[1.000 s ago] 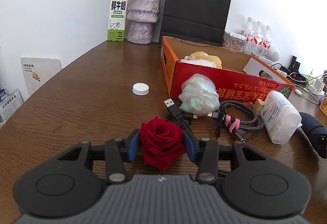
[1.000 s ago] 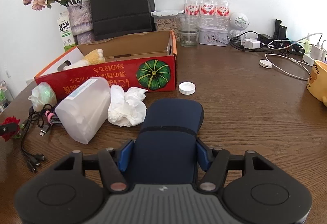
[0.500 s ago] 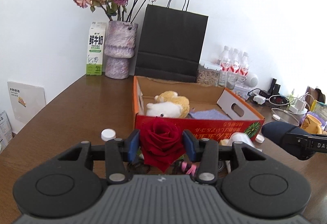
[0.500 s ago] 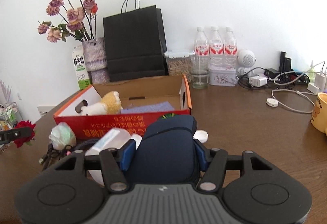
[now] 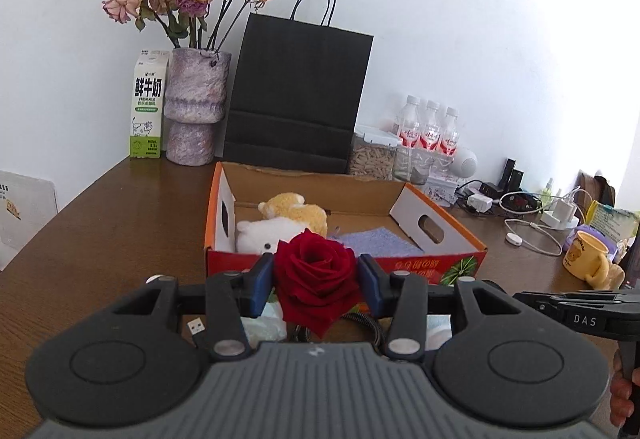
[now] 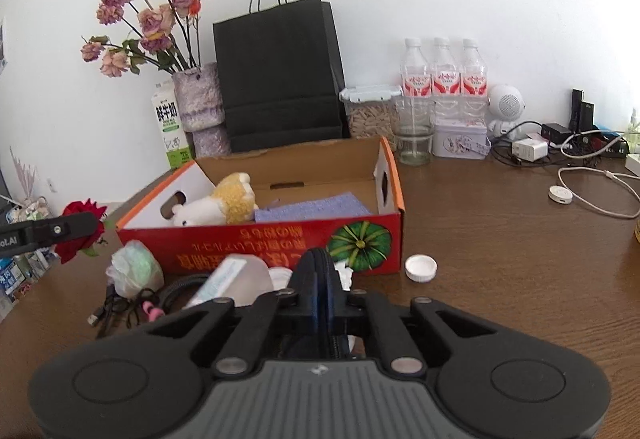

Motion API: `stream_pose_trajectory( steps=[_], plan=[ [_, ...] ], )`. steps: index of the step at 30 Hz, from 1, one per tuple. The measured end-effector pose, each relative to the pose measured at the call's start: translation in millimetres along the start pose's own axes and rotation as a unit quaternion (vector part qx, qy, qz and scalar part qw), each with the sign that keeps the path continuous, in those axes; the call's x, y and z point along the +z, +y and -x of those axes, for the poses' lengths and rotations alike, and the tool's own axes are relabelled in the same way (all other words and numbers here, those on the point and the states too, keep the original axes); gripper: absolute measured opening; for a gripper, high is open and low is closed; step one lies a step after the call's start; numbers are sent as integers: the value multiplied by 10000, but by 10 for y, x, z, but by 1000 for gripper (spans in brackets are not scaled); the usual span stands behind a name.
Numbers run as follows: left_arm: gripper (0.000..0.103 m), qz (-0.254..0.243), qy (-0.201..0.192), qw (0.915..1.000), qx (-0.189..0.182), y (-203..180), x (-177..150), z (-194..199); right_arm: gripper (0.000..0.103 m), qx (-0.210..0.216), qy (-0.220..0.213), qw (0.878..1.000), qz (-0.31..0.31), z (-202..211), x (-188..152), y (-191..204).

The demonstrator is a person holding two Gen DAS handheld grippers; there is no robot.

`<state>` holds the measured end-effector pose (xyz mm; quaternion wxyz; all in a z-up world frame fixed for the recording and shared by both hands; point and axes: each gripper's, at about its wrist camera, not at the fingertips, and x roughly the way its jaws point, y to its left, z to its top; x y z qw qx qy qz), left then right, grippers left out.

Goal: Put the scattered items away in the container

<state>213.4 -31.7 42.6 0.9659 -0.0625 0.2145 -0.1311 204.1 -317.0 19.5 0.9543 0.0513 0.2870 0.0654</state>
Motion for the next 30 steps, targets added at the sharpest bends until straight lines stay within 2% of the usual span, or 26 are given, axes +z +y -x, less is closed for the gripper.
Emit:
stream_pose_trajectory(
  steps=[1, 2, 3, 4, 10, 15, 18, 20, 24, 30],
  plan=[
    [46, 10, 63, 10000, 40, 26, -46, 0, 20, -8, 110, 9999, 10, -29, -33, -35],
    [46, 29, 135, 9999, 90, 62, -93, -1, 43, 34, 257, 9997, 5, -66, -78, -66],
    [46, 54, 198, 9997, 130, 95, -133, 2, 58, 57, 379, 9993, 30, -97, -113, -76],
    [46, 80, 259, 9995, 164, 129, -171, 8, 81, 75, 485, 9987, 148, -129, -168, -49],
    [46, 163, 374, 9987, 309, 246, -264, 76, 87, -129, 907, 9930, 748, -317, -243, 162],
    [46, 155, 323, 9988, 322, 272, -263, 179, 86, -134, 1380, 9893, 460, -470, -197, 34],
    [46, 168, 309, 9989, 325, 282, -259, 209, 85, -197, 1439, 9884, 442, -485, -181, -29],
    [46, 175, 307, 9989, 315, 282, -260, 220, 66, -107, 1415, 9889, 432, -456, -154, -46],
    [46, 198, 286, 9990, 287, 275, -256, 225, 62, -6, 1297, 9911, 295, -363, -117, -64],
    [46, 147, 199, 9994, 233, 226, -199, 230, 62, -40, 675, 9972, 333, -81, -39, -20]
  ],
)
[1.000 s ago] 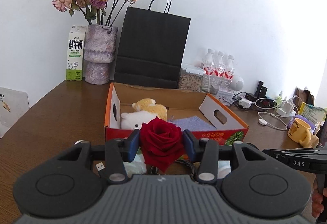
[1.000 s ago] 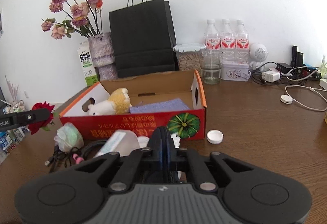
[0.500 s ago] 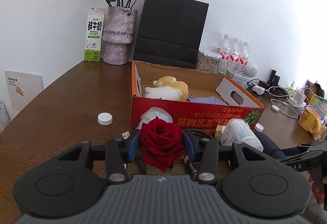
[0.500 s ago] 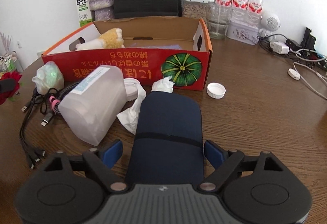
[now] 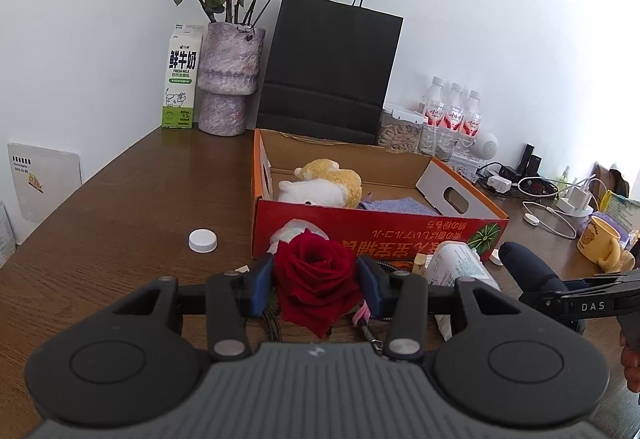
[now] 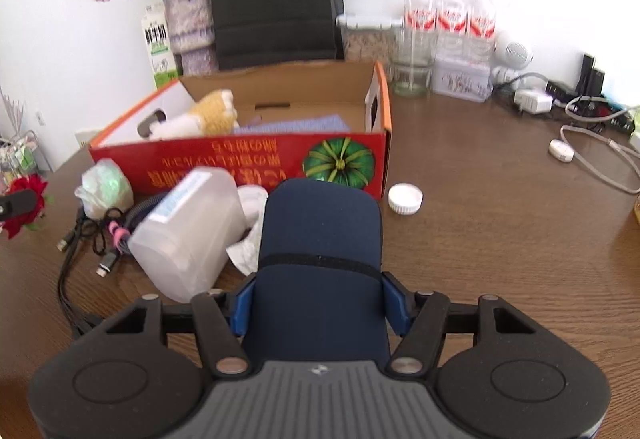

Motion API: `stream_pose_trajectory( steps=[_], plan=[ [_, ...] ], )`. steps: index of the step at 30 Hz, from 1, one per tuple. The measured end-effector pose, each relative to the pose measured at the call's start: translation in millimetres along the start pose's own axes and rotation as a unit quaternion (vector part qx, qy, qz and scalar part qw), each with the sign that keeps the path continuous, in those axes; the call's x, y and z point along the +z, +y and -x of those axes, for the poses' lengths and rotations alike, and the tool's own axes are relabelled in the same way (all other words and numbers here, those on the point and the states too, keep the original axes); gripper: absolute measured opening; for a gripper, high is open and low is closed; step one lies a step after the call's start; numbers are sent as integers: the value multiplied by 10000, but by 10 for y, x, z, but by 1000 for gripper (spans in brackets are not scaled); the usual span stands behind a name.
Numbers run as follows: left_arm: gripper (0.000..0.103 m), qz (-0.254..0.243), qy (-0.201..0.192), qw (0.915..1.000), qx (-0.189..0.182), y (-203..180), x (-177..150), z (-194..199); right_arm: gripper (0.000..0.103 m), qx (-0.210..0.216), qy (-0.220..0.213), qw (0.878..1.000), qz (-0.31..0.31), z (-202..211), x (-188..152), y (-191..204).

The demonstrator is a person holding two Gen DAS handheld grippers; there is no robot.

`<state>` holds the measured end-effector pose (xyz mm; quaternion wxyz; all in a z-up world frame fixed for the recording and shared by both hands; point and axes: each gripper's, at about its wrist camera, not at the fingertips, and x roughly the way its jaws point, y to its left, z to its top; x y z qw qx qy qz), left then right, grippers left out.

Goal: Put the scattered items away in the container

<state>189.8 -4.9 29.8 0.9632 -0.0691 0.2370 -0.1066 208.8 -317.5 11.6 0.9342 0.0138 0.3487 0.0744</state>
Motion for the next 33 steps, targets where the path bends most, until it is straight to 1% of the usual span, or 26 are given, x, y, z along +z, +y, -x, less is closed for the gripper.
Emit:
stream_pose_trajectory(
  steps=[4, 9, 14, 16, 19, 22, 27, 33],
  plan=[
    [46, -41, -151, 9998, -90, -75, 102, 0, 62, 39, -458, 9989, 7, 166, 151, 31],
    [46, -104, -388, 9989, -260, -235, 282, -60, 61, 139, -1021, 9946, -124, 221, 413, 92],
    [46, -140, -596, 9972, -431, -421, 501, -215, 62, 250, -1469, 9884, -291, 134, 694, 174],
    [46, -97, -649, 9967, -475, -477, 589, -300, 62, 311, -1591, 9860, -403, 62, 808, 191],
    [46, -84, -736, 9961, -489, -556, 708, -462, 61, 291, -1751, 9831, -445, -67, 951, 235],
    [46, -41, -725, 9961, -501, -604, 802, -668, 61, 277, -1804, 9821, -457, -238, 1078, 262],
    [46, -35, -620, 9971, -440, -645, 874, -1040, 61, 259, -1731, 9830, -560, -579, 1230, 226],
    [46, -203, -307, 9989, -289, -663, 816, -1530, 61, 172, -1396, 9890, -446, -1036, 1249, 141]
  ],
)
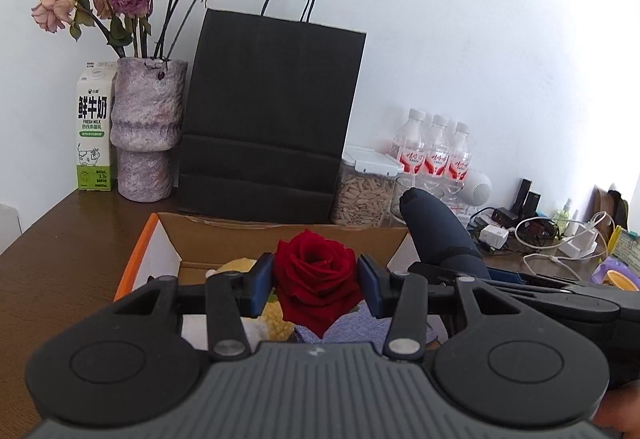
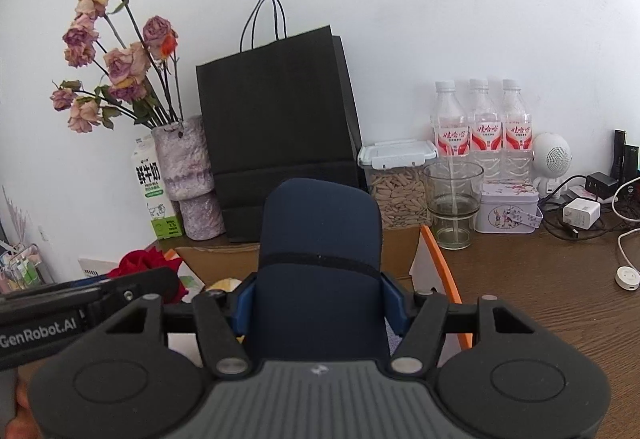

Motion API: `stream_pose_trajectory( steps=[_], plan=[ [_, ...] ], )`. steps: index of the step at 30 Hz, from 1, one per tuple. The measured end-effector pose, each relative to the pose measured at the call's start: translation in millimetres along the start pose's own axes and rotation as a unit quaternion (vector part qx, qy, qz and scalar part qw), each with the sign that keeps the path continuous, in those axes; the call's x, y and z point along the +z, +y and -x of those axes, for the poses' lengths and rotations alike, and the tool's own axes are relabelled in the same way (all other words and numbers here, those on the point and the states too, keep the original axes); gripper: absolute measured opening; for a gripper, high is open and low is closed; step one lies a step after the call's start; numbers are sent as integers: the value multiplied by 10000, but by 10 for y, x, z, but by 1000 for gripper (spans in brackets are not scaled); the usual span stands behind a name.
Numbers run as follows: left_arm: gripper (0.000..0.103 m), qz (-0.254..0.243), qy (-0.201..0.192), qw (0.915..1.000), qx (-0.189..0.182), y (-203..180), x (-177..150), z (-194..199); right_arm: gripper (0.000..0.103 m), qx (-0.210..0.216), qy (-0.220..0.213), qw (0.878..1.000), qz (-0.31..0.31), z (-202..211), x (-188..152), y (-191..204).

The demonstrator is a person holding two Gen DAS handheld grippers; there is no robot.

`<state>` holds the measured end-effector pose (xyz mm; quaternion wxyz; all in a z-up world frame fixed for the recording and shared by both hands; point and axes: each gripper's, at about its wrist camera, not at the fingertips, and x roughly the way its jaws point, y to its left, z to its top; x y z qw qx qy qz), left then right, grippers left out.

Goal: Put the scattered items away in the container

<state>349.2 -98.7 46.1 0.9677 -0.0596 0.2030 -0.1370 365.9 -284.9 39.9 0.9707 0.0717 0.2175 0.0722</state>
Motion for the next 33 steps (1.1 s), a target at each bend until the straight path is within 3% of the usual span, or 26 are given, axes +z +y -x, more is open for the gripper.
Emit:
stream_pose_trajectory(
  steps=[6, 12, 16, 19, 22, 24, 25, 33],
  plan=[
    [45, -156, 452, 9988, 123, 47, -195, -336, 61, -162, 410, 9990, 123, -278, -149, -114],
    [45, -261, 545, 9979, 234, 48, -252, -374, 62, -178, 604, 9979, 156, -330, -223, -134],
    [48, -304, 592, 9972, 327, 35, -310, -358, 68, -172, 686, 9973, 192, -301, -249, -111],
    [58, -334, 616, 9965, 456, 32, -351, -334, 76, -112, 726, 9971, 220, -270, -265, -82],
    [80, -248, 490, 9966, 607, 87, -355, -252, 79, -93, 696, 9974, 171, -224, -264, -84],
    [99, -142, 318, 9972, 656, 133, -342, -162, 85, -32, 583, 9982, 97, -163, -251, -102],
    [103, -94, 220, 9974, 681, 150, -339, -119, 91, -12, 521, 9986, 80, -131, -247, -103],
    [103, 245, -255, 9966, 748, 273, -362, 219, 103, -58, -40, 9997, 246, 254, -307, 10]
  ],
)
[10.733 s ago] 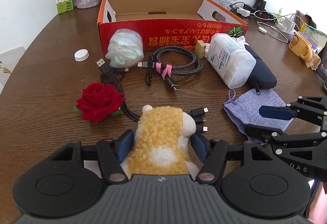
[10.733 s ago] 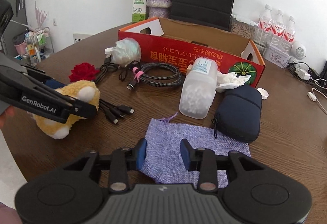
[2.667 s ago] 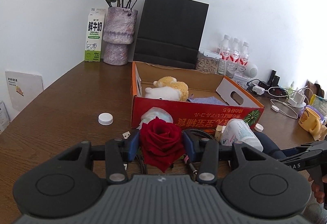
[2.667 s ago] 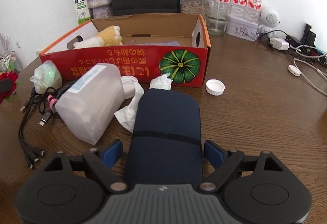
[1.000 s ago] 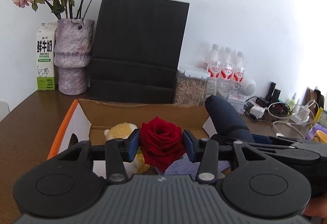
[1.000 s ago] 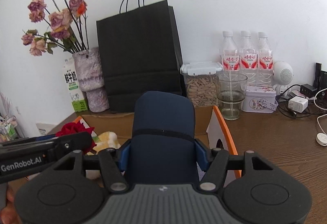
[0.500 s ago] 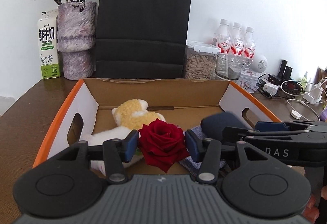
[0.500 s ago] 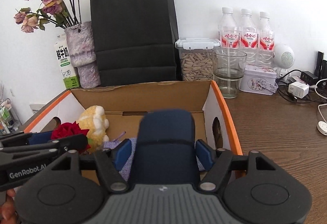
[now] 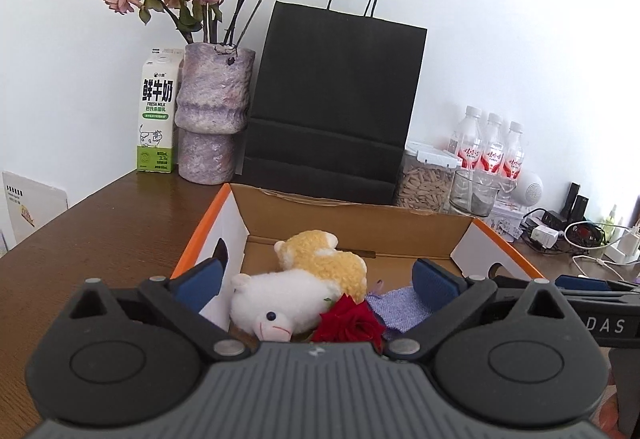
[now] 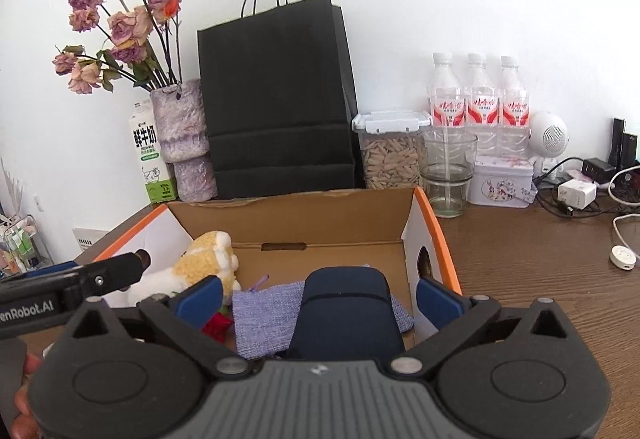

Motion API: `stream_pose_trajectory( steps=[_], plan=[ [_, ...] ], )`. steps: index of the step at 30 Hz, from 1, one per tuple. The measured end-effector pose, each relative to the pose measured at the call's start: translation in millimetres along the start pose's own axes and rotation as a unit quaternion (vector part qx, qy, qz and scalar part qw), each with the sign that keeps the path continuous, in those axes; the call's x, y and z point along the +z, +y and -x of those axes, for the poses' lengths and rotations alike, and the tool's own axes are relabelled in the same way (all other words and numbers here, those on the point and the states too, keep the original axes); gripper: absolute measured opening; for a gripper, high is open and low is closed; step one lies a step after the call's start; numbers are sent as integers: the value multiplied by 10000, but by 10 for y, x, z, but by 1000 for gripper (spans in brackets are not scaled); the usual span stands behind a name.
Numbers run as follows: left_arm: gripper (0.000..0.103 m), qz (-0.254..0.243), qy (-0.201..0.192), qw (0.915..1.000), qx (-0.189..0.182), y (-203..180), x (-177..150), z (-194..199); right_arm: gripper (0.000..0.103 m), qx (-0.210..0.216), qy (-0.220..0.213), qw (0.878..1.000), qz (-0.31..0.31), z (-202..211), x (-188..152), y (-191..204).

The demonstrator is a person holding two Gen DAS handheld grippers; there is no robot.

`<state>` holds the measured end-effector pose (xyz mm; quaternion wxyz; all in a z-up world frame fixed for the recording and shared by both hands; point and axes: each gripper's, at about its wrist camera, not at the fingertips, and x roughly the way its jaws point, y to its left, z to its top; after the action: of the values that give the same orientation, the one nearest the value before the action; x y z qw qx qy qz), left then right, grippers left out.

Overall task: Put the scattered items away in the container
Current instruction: 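Open both tools to drop the rose and navy case into the box, then grasp the black USB cable with left tool while right tool grasps the white plastic jug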

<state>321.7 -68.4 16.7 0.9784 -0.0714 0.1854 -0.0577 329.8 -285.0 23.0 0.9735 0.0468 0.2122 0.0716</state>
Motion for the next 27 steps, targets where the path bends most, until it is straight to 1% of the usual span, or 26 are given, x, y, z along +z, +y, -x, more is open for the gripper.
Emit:
stream_pose_trajectory(
  steps=[2, 4, 10, 14, 18, 22, 27],
  plan=[
    [103, 49, -48, 10000, 11, 38, -26, 78, 103, -63, -198, 9998, 19, 140, -24, 18],
    [103, 71, -89, 9999, 21, 73, -58, 160, 103, -77, -301, 9995, -30, 261, -70, 13],
    [103, 33, -196, 9997, 161, 139, -140, 429, 103, -216, -286, 9994, -4, 511, -270, 9],
    [103, -34, -279, 9995, 174, 172, -194, 649, 103, -267, -316, 9991, 15, 729, -414, 37],
    [103, -142, -134, 9996, 184, 226, -281, 817, 103, -325, -251, 9992, 27, 945, -593, 77],
    [103, -228, 41, 9993, 287, 311, -364, 971, 103, -339, -158, 9992, 140, 1162, -739, 119],
    [103, -235, 361, 9986, 297, 441, -463, 1105, 103, -331, 85, 9992, 207, 1305, -873, 146]
  ],
)
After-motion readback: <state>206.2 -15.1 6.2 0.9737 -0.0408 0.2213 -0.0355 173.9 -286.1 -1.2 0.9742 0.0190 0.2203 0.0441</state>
